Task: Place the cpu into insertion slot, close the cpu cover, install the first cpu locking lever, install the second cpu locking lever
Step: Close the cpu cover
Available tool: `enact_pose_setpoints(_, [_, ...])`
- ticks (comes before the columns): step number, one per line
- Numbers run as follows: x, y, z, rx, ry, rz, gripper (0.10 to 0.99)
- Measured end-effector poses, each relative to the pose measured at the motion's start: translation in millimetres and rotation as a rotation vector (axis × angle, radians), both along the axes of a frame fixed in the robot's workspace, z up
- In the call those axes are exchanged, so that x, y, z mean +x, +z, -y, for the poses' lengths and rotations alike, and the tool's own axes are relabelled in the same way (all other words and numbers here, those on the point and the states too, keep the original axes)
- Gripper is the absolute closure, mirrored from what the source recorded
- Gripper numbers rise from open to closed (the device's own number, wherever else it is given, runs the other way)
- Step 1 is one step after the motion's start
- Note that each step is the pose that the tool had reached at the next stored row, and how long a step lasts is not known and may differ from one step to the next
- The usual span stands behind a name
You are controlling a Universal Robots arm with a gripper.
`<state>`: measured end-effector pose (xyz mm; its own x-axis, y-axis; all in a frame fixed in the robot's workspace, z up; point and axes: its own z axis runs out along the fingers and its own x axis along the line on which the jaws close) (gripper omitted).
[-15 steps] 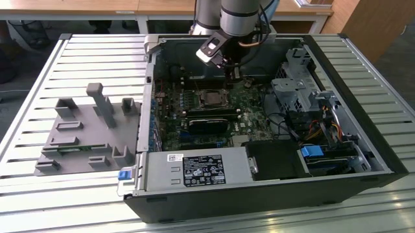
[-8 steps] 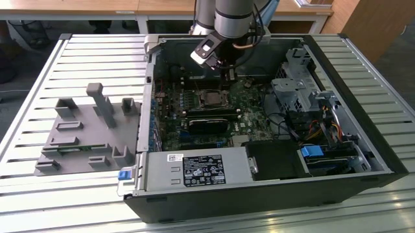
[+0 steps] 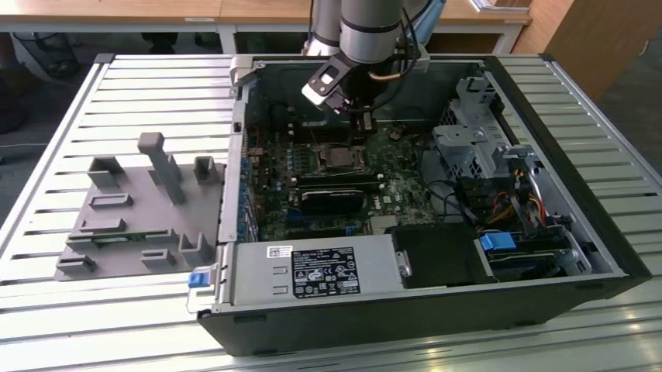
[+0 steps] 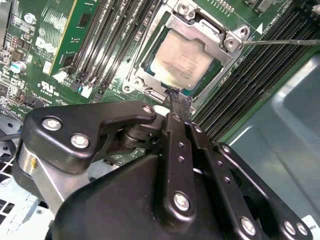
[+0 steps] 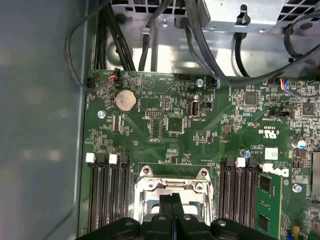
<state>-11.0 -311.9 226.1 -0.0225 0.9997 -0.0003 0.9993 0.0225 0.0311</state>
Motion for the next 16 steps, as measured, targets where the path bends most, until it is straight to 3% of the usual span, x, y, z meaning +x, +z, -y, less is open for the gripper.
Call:
enact_pose_setpoints(7, [-3.1,-0.2,0.0,0.0,0.0,0.0,0.98])
enact_pose_setpoints(12, [-20.6,-0.8,0.0,0.0,0.0,-0.0001,0.98])
enact_pose_setpoints(16, [-24.4,-3.3,0.7,0.0,0.0,-0.0017,0.98])
